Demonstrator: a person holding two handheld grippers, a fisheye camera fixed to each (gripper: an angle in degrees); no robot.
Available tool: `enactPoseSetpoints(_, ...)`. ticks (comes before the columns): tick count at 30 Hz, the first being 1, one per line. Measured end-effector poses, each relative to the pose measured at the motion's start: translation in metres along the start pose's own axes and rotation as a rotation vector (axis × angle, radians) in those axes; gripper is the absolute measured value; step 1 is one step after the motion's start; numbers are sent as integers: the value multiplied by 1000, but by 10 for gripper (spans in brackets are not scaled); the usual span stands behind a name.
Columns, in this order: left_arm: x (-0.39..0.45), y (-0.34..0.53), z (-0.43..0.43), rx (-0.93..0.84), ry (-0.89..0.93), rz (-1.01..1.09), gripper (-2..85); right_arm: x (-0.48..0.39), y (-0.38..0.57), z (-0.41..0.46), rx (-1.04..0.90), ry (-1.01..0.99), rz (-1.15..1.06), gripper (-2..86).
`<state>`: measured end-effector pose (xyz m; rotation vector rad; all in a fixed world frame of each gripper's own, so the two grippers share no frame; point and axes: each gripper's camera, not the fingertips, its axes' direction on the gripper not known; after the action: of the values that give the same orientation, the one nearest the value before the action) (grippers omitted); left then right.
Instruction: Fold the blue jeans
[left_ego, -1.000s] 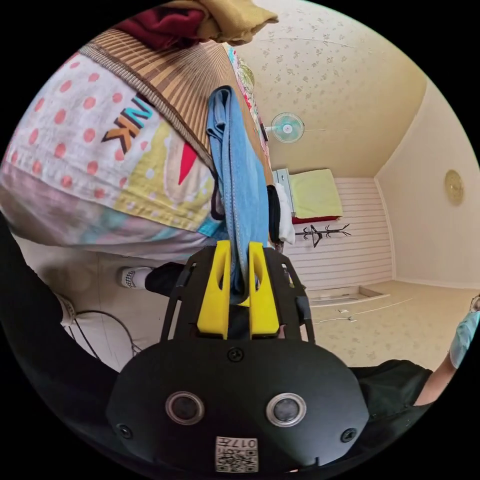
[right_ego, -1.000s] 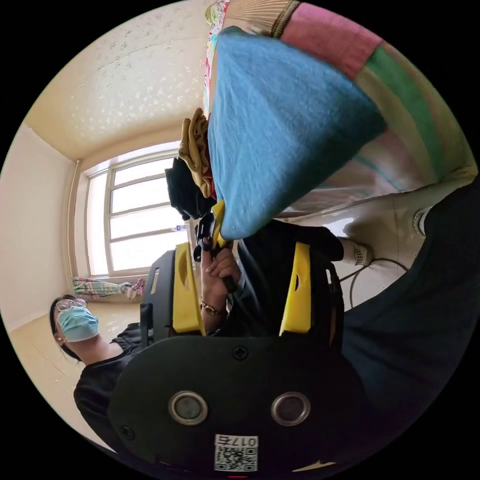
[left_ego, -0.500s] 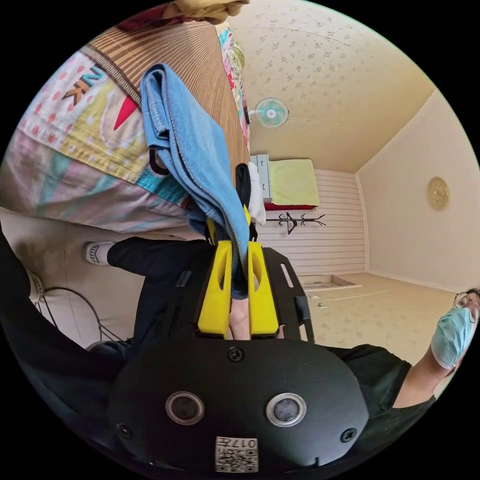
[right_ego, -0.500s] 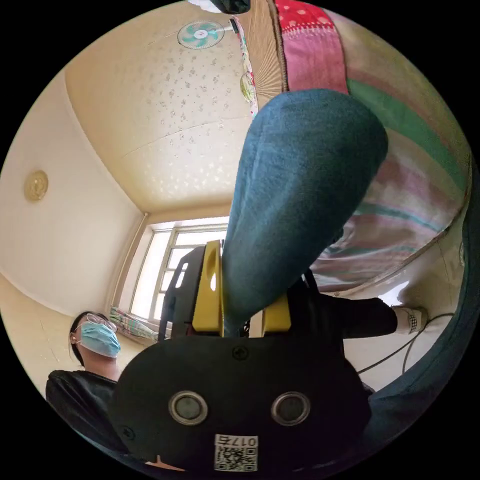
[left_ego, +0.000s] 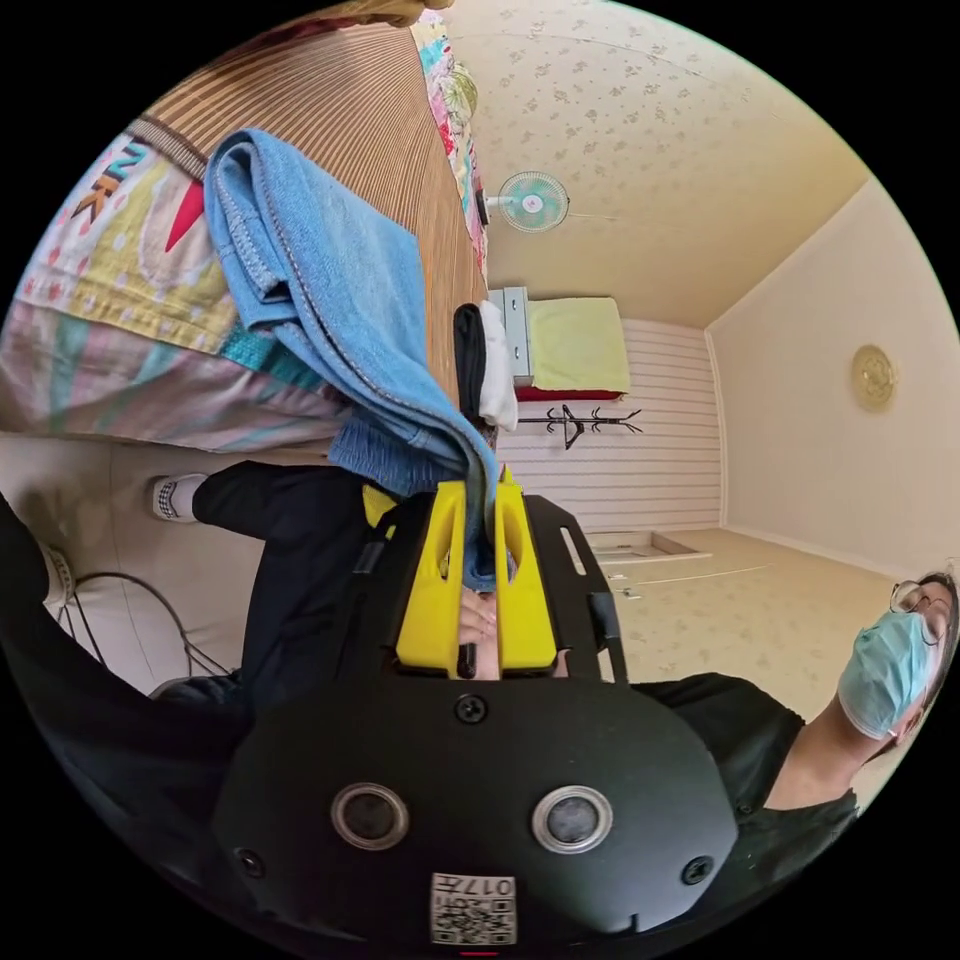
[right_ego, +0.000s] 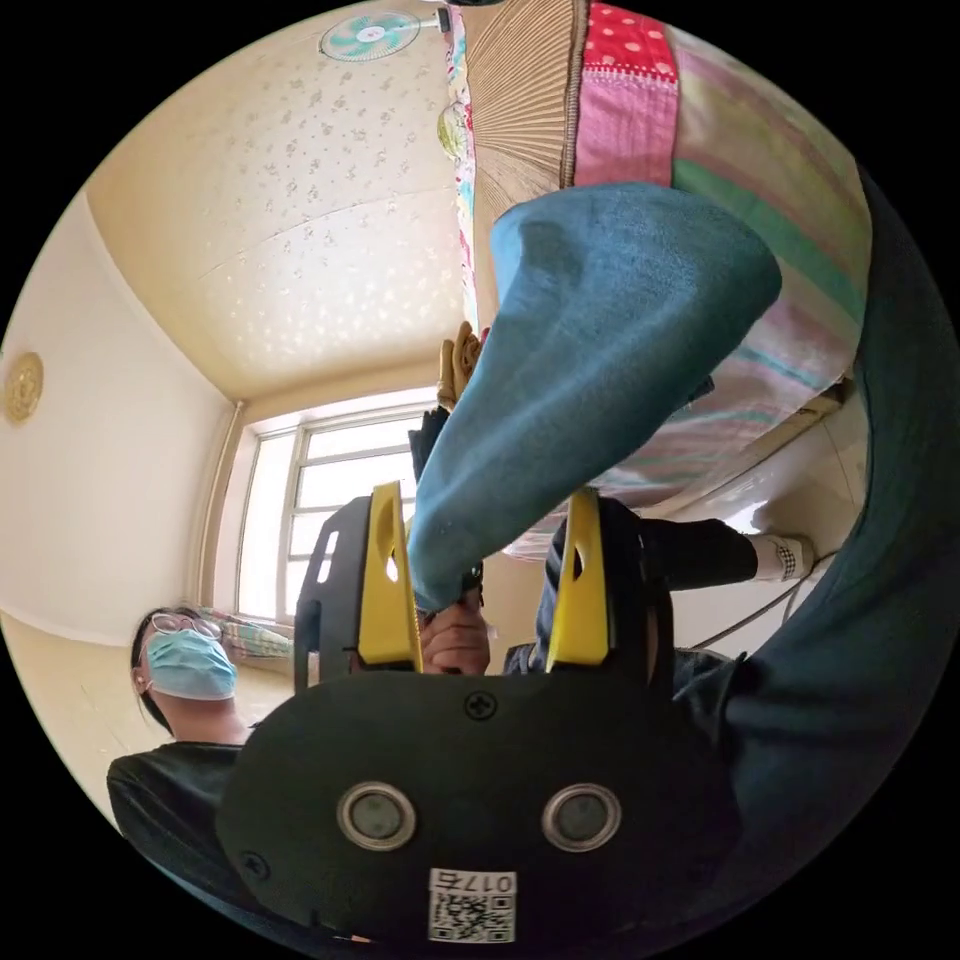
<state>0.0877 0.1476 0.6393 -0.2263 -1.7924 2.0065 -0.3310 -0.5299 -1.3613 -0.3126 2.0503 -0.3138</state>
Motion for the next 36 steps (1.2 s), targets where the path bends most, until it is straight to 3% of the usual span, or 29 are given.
enactPoseSetpoints(9,30,-44,-13,58,128,-20,52,16,23,-16,45,-299,131,274)
enactPoseSetpoints(17,37,-53,-19,99,179,-68,51,58,-1,21,209,-622,176,327)
enactPoseSetpoints(22,35,-42,-26,103,186,-90,51,70,-10,27,314,-843,168,311)
enactPoseSetpoints(26,32,-22,-37,103,171,-95,47,62,-9,1,349,-781,123,248)
enactPoseSetpoints(31,16,8,-37,53,147,-69,44,37,-2,-24,297,-457,131,120)
enactPoseSetpoints(36,9,45,-50,30,61,69,45,5,8,-33,254,-345,-57,95)
